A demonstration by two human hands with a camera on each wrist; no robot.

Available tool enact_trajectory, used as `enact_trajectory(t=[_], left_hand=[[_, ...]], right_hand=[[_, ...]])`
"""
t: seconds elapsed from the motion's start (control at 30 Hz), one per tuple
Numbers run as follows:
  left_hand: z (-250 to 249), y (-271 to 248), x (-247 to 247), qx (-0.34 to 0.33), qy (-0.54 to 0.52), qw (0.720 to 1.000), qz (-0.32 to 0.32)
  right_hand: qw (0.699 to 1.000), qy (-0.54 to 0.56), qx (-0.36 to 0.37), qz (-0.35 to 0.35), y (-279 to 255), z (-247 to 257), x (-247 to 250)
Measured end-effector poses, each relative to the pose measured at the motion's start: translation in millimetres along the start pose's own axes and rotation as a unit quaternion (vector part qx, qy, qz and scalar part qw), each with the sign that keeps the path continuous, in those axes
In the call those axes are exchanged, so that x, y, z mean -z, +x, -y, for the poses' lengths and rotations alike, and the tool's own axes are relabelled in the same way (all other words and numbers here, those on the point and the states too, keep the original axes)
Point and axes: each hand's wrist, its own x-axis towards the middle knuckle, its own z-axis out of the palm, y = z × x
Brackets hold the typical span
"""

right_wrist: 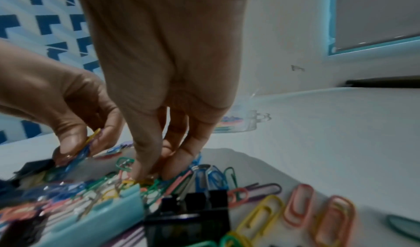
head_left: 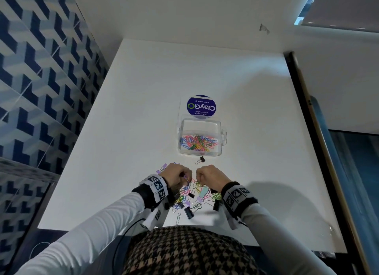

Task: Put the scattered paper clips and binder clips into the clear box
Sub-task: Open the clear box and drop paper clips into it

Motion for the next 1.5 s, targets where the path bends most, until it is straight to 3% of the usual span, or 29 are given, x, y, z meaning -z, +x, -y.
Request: enact_trajectory(t=[0.23,0.4,0.83,1.0,1.1,1.2,1.4,1.5], left_hand=[[-14,4,13,-0.029,0.098,0.993,-0.057],[-14,10,21,-0.033,0.100,0.990,-0.092],[-38,46,78,-0.052,0.097,0.976,-0.188],[-38,52,79,-0.045,0.091,0.983,-0.155],[-30,42,80,-0.047,0.064,0.982,-0.172],[-15,23,81,-0.055,0.034,0.982,-0.175],[15,-17,58,-0.040,0.097,0.994,-0.034],[13,-28,38,-0.051,0.144,0.988,-0.015]], right_hand=[[0.991,0.087,-0.001,-0.106,-2,-15,6],[0.994,-0.106,0.028,-0.015,-13,-18,5],[0.992,-0.109,0.059,0.021,-20,-29,6],[0.995,-0.061,0.077,-0.005,-25,-39,6],[0.996,0.060,0.055,-0.044,-28,-43,10],[0.974,0.205,0.014,-0.096,-29,-39,23],[0.914,0.335,-0.014,-0.228,-1,-16,66],[0.915,0.309,-0.014,-0.258,17,-7,75]])
